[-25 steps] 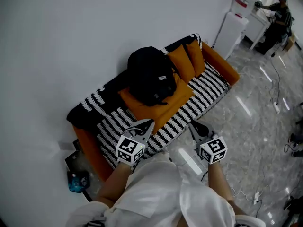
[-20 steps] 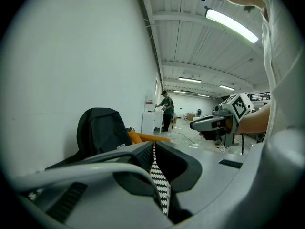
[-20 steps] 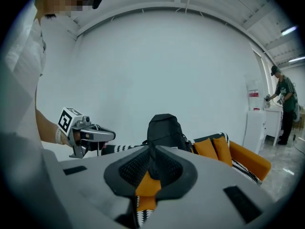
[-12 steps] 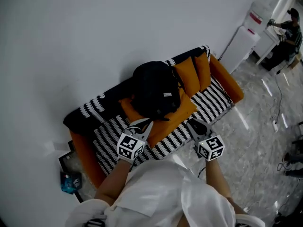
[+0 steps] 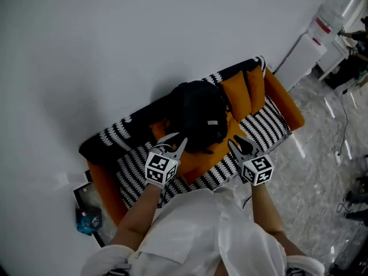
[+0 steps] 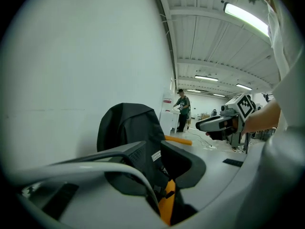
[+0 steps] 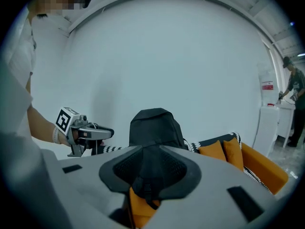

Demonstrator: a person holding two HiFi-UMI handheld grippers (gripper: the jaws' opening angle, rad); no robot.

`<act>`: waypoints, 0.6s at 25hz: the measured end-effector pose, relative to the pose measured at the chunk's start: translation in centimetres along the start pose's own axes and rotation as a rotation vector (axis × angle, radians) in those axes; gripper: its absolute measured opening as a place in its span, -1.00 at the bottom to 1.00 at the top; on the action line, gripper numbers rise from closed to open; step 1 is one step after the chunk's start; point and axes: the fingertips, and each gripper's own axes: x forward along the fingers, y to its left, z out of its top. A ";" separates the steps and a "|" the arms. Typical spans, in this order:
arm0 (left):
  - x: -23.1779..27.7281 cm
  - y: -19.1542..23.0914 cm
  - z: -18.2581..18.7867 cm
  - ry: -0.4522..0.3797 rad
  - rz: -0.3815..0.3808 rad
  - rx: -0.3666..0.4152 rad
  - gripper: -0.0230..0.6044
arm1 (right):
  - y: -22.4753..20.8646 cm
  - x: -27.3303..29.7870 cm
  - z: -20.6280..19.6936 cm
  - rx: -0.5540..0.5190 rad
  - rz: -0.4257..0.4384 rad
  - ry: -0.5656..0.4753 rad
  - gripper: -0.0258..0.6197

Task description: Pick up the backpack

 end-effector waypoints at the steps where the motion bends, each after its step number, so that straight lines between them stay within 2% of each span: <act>1: 0.4 0.7 -0.3 0.006 0.014 -0.010 -0.54 | -0.3 0.7 -0.2 -0.003 0.004 0.012 -0.57; 2: 0.8 1.3 -0.6 0.012 0.029 -0.024 -0.42 | -0.7 1.4 -0.5 -0.004 0.008 0.024 -0.57; 4: 1.4 2.4 -1.1 0.021 0.062 -0.057 -0.33 | -1.5 2.7 -0.9 -0.005 0.020 0.048 -0.57; 9: 3.0 4.7 -2.5 0.048 0.133 -0.132 -0.15 | -3.0 5.4 -1.7 0.005 0.079 0.093 -0.40; 15: 5.6 6.6 -4.0 0.103 0.186 -0.172 0.04 | -5.6 8.9 -2.6 -0.004 0.113 0.139 -0.36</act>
